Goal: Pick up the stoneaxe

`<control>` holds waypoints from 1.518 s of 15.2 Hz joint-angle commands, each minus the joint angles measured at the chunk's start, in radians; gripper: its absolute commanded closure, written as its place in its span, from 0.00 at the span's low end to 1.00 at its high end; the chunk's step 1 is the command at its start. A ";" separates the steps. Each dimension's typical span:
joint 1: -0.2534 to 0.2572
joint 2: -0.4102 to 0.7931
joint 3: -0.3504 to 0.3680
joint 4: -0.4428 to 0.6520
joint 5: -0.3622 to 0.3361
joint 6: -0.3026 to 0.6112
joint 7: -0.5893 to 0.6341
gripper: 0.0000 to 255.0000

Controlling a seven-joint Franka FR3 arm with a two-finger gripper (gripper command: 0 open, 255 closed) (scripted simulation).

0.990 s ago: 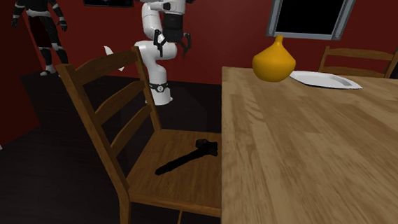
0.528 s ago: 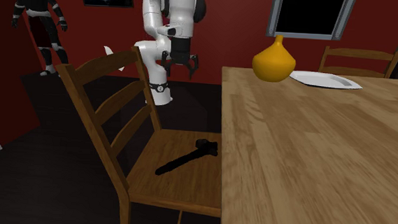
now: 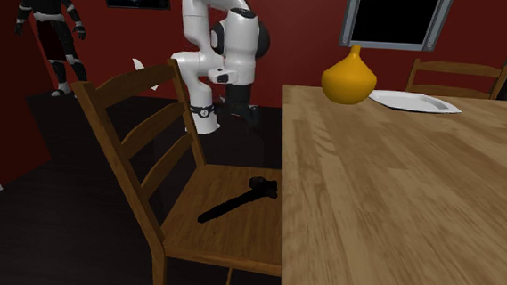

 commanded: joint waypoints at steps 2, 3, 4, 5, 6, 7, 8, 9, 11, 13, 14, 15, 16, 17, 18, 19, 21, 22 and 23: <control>-0.006 0.117 -0.001 0.047 -0.019 0.057 0.099 0.00; -0.007 0.158 -0.004 0.067 -0.026 0.073 0.130 0.00; -0.006 0.198 -0.008 0.089 -0.033 0.088 0.160 0.00; -0.006 0.239 -0.013 0.111 -0.038 0.102 0.189 0.00; -0.005 0.279 -0.019 0.134 -0.043 0.115 0.217 0.00; -0.003 0.319 -0.026 0.159 -0.047 0.127 0.244 0.00; -0.001 0.359 -0.033 0.184 -0.050 0.138 0.269 0.00; 0.002 0.398 -0.040 0.210 -0.051 0.148 0.294 0.00; 0.006 0.476 -0.056 0.264 -0.051 0.165 0.339 0.00; 0.009 0.553 -0.072 0.322 -0.046 0.179 0.381 0.00; 0.011 0.591 -0.079 0.353 -0.042 0.184 0.400 0.00; 0.012 0.615 -0.084 0.372 -0.039 0.187 0.412 0.00; 0.012 0.626 -0.085 0.374 -0.041 0.197 0.413 0.00; 0.013 0.638 -0.086 0.376 -0.042 0.206 0.413 0.00; 0.014 0.649 -0.087 0.378 -0.043 0.215 0.414 0.00; 0.015 0.660 -0.088 0.381 -0.044 0.224 0.415 0.00; 0.016 0.684 -0.090 0.386 -0.047 0.241 0.416 0.00; 0.017 0.695 -0.092 0.390 -0.048 0.250 0.417 0.00; 0.018 0.702 -0.092 0.391 -0.048 0.255 0.417 0.00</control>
